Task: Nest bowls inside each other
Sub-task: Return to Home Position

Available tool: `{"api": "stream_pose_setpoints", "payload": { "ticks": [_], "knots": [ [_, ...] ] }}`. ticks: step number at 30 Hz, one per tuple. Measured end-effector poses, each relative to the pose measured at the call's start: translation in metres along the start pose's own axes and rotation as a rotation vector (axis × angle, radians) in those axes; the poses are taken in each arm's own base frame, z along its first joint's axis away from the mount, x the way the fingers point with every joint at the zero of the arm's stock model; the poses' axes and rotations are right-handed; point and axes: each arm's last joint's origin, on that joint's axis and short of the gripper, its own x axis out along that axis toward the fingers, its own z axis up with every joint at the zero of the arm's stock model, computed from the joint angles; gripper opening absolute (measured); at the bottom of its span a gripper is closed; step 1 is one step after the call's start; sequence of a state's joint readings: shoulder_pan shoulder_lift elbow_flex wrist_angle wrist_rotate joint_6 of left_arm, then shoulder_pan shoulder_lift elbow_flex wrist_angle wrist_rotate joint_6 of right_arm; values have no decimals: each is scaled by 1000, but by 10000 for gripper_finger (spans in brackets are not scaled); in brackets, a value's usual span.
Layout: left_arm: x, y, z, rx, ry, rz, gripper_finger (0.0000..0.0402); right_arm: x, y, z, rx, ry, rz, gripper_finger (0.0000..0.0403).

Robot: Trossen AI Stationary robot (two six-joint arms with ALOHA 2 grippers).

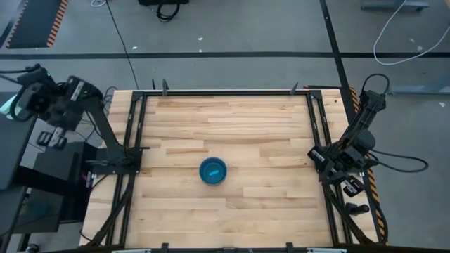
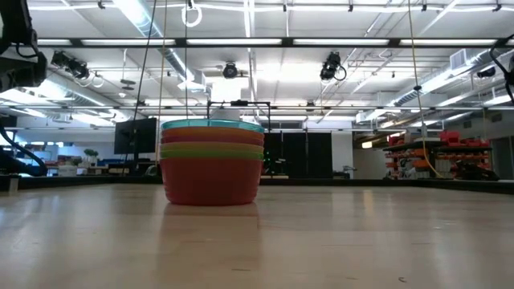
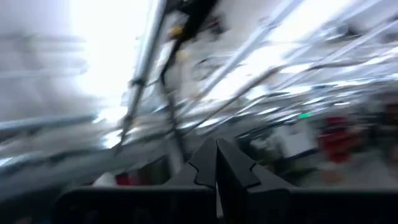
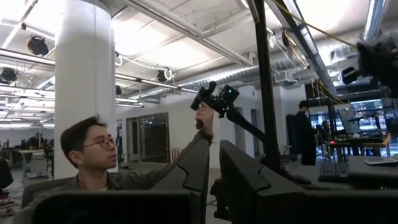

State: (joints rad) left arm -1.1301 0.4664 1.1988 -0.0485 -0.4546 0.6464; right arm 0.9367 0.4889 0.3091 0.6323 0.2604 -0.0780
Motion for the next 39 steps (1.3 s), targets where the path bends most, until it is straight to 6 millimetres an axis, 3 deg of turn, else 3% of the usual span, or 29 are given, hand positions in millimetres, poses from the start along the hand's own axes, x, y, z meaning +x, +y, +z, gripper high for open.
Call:
{"api": "stream_pose_setpoints", "payload": {
  "ticks": [3,11,18,24,31,39],
  "knots": [
    [2,-7,-3,4,-15,-108,7,1,0,3,1,-11,0,48],
    [17,-37,-28,-98,198,-304,24,2,0,6,-2,-20,-1,48],
    [23,-49,-37,-108,277,-350,8,2,0,6,11,-19,1,48],
    [14,-39,-36,4,294,-287,10,2,0,6,-21,-9,2,48],
    [-1,-24,-40,70,344,-42,5,2,0,5,-43,-7,1,48],
    [-35,-12,-57,175,165,279,11,2,0,5,-30,-2,2,48]
  ]
}}
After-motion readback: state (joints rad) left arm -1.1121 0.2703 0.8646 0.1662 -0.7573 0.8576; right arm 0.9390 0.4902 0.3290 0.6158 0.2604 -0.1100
